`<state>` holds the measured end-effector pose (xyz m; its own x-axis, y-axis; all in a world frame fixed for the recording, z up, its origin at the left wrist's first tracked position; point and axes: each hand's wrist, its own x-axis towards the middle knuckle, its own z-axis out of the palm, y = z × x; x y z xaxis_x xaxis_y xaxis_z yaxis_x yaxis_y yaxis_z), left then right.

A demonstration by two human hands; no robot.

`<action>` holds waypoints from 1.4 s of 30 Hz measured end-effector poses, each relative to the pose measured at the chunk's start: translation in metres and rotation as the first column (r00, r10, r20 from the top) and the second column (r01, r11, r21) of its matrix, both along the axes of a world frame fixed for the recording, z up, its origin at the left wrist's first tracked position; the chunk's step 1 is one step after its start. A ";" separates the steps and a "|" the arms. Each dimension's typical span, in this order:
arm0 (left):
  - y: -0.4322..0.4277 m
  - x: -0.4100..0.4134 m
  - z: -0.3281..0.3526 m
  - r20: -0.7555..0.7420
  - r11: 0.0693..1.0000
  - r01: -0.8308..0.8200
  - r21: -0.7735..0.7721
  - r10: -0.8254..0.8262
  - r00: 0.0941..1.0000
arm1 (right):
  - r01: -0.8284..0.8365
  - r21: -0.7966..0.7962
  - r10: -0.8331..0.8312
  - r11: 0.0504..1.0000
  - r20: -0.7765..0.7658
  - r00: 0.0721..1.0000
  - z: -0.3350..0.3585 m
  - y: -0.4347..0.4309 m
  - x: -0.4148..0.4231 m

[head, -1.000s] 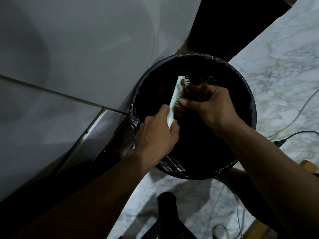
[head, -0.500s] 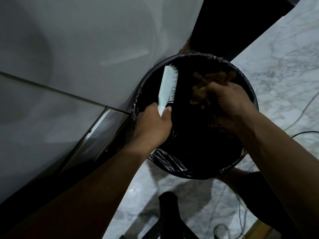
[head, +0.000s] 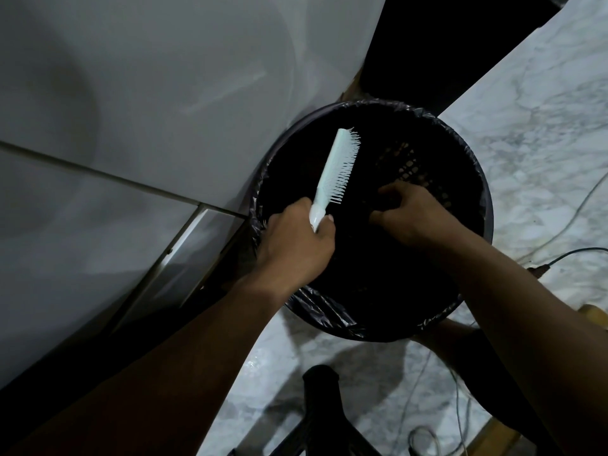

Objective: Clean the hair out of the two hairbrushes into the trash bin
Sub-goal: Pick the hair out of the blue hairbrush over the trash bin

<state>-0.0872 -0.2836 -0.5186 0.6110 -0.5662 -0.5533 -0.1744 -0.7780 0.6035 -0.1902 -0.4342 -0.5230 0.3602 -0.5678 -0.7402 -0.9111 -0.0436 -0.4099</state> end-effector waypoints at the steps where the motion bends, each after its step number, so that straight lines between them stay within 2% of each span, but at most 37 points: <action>1: 0.000 -0.001 0.001 0.011 1.000 0.026 -0.006 -0.026 1.000 | 0.045 0.008 -0.045 0.999 0.061 0.997 -0.002 0.001 0.001; 2: 0.000 -0.002 0.001 0.018 0.999 0.052 -0.015 -0.052 0.998 | 0.143 0.066 -0.152 0.987 0.146 0.978 -0.002 0.002 0.003; 4: 0.000 -0.004 0.001 0.021 0.995 0.091 -0.038 -0.091 0.996 | 0.347 0.292 -0.426 0.891 0.275 0.862 0.002 0.003 0.008; 6: -0.001 -0.005 0.000 0.007 0.993 0.102 -0.061 -0.102 0.995 | 0.402 0.423 -0.552 0.812 0.332 0.765 0.005 0.002 0.010; 9: -0.002 -0.007 0.000 -0.027 0.993 0.081 -0.089 -0.084 0.996 | 0.398 0.426 -0.564 0.813 0.402 0.721 0.001 0.003 0.009; 13: -0.003 -0.012 -0.003 -0.087 0.990 0.082 -0.118 -0.093 0.992 | 0.488 0.494 -0.685 0.720 0.392 0.613 0.001 0.010 0.011; 20: -0.003 -0.012 -0.006 -0.139 0.984 0.062 -0.170 -0.087 0.986 | 0.542 0.384 -0.664 0.748 0.458 0.591 -0.004 0.013 0.011; 25: -0.006 -0.011 -0.002 -0.240 0.984 0.000 -0.179 -0.043 0.970 | 0.574 0.392 -0.694 0.719 0.457 0.557 -0.007 0.014 0.011; 30: -0.007 -0.007 -0.001 -0.292 0.990 -0.090 -0.108 0.055 0.955 | 0.666 0.428 -0.786 0.611 0.426 0.447 0.001 0.009 0.012; 32: -0.006 -0.007 -0.001 -0.261 0.994 -0.060 -0.092 0.034 0.965 | 0.650 0.321 -0.711 0.689 0.473 0.520 0.004 0.006 0.010; 34: -0.006 -0.010 0.000 -0.219 0.996 -0.009 -0.094 -0.012 0.976 | 0.531 0.158 -0.518 0.833 0.562 0.645 0.006 0.008 0.009; 36: -0.005 -0.015 0.001 -0.162 0.995 0.052 -0.089 -0.066 0.984 | 0.384 0.029 -0.323 0.923 0.598 0.734 0.006 0.014 0.011; 38: -0.003 -0.020 0.003 -0.121 0.991 0.100 -0.084 -0.110 0.987 | 0.339 -0.045 -0.249 0.940 0.590 0.768 0.004 0.019 0.012; 42: -0.001 -0.027 0.006 -0.065 0.983 0.141 -0.119 -0.150 0.987 | 0.465 -0.092 -0.317 0.881 0.615 0.722 0.002 0.022 0.014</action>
<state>-0.1141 -0.2842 -0.5125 0.4774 -0.7077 -0.5208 -0.2326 -0.6733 0.7018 -0.1765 -0.4123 -0.5207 0.3754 -0.8749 -0.3059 -0.4677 0.1061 -0.8775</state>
